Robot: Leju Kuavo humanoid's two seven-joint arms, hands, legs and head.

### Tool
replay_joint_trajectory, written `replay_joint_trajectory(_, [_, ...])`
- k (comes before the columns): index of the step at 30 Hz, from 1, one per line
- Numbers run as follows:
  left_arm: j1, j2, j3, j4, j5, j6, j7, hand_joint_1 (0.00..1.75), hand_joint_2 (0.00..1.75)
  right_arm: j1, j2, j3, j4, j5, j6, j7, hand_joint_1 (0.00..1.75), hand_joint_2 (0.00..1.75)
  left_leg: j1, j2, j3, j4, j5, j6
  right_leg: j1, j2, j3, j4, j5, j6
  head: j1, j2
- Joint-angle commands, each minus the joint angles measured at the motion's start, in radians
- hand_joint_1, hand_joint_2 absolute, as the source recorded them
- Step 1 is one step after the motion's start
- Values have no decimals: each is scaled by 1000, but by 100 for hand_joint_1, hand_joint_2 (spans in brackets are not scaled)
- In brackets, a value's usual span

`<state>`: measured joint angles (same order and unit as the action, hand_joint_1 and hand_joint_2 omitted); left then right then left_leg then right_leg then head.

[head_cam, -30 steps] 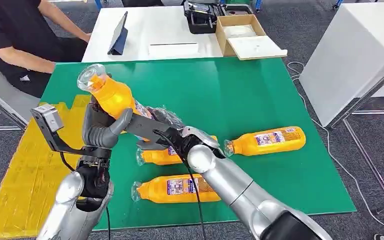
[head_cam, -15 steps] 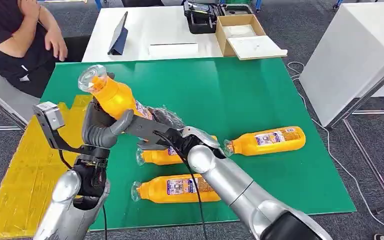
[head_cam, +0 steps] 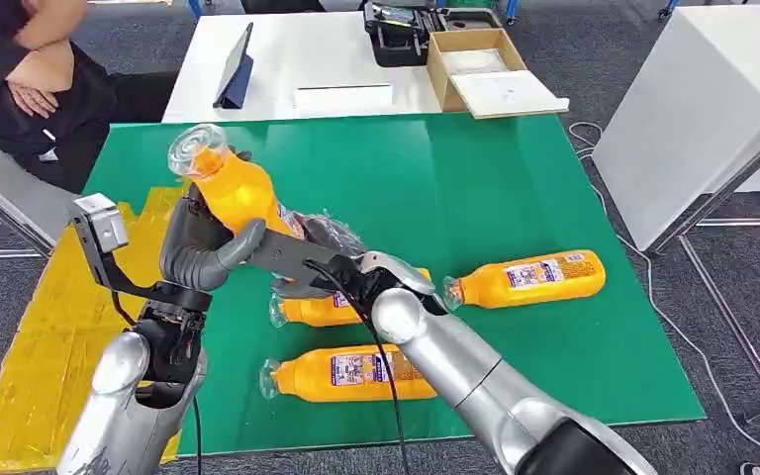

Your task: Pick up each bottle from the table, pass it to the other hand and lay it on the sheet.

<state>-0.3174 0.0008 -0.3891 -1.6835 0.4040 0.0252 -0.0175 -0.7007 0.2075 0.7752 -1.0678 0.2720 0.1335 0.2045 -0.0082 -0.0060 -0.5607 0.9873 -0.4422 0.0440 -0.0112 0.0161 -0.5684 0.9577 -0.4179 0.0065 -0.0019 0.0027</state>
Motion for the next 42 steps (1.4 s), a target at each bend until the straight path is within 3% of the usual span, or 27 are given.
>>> replay_joint_trajectory(1, [-33, -2, -104, 64, -4, -47, 17, 175, 175, -40, 34, 124, 16, 7, 25, -3, 175, 175, 0, 0, 1, 0, -1, -3, 0, -1, 1, 0, -1, -1, 0, 0])
replay_joint_trajectory(23, [-22, -3, -99, 54, 71, -150, 68, 175, 175, -22, 30, 150, 3, 73, 53, 11, 175, 175, 0, -1, 1, 0, 0, -2, 0, -2, 1, 0, -1, -1, 0, 0])
replay_joint_trajectory(31, [-33, 1, -107, 76, 161, -210, 112, 175, 175, -47, 20, 264, 17, 219, 84, 57, 175, 175, 0, -1, 1, 0, -1, -3, 1, -2, 1, 0, -1, -1, 0, 0])
replay_joint_trajectory(42, [-35, 1, -106, 77, 172, -216, 119, 175, 175, -51, 11, 275, 12, 270, 95, 69, 175, 175, 1, -2, 2, 0, -1, -3, 1, -4, 2, 0, -2, -1, 0, 0])
